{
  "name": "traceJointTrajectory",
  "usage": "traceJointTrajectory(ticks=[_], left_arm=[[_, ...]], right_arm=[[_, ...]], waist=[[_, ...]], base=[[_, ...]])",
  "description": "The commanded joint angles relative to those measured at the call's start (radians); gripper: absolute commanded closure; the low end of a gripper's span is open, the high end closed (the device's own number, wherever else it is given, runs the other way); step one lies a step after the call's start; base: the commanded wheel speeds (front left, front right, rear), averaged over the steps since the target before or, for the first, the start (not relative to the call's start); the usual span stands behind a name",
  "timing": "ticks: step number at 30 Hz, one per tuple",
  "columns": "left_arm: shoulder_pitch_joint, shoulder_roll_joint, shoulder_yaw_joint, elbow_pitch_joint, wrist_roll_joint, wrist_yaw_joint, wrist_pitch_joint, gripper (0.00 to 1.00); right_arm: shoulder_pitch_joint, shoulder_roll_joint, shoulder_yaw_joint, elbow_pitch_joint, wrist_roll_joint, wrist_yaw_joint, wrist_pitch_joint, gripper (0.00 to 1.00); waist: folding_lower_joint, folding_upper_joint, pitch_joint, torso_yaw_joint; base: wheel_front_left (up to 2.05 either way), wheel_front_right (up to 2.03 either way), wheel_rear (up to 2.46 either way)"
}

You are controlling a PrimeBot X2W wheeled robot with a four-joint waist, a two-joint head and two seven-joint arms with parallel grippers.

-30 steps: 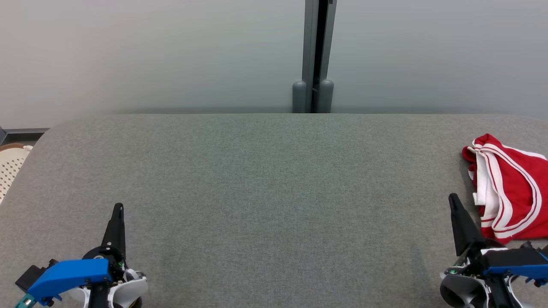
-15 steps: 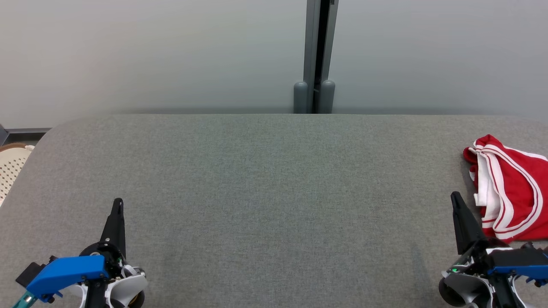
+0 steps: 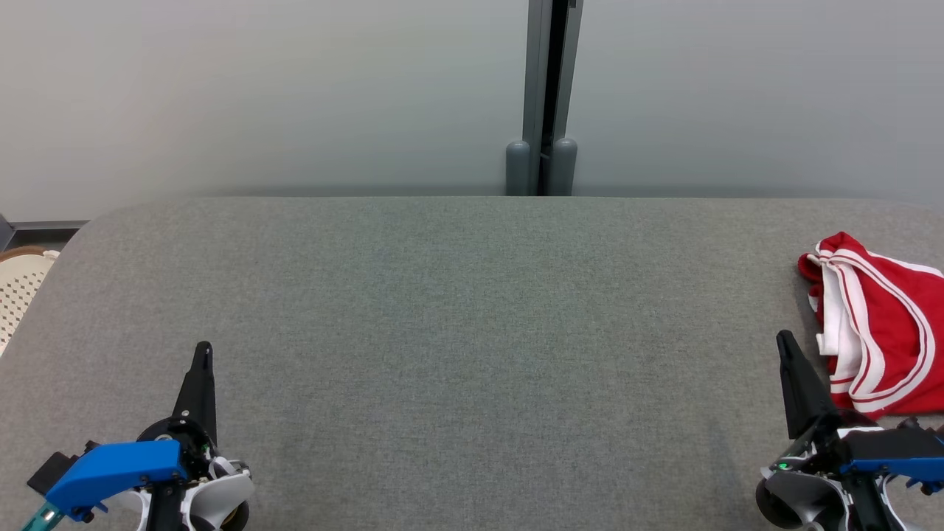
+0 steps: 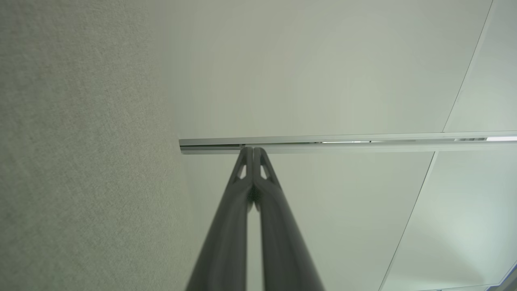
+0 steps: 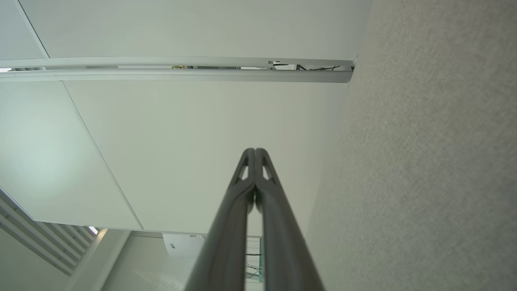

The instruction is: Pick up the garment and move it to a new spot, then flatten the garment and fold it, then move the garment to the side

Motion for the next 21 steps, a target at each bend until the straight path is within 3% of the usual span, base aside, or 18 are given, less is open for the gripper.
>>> traceJointTrajectory(ticks=[1, 21], left_arm=[[-0.011, 0.002, 0.002, -0.005, -0.002, -0.003, 0.004, 1.00], [-0.010, 0.002, 0.002, -0.005, -0.002, -0.003, 0.004, 1.00]], right_arm=[[0.013, -0.006, -0.002, -0.004, 0.002, 0.000, 0.004, 1.00], [0.013, -0.006, -0.002, -0.004, 0.002, 0.000, 0.004, 1.00]], waist=[[0.0001, 0.0000, 0.000, 0.000], [0.0001, 0.0000, 0.000, 0.000]], base=[[0.00, 0.00, 0.00], [0.00, 0.00, 0.00]])
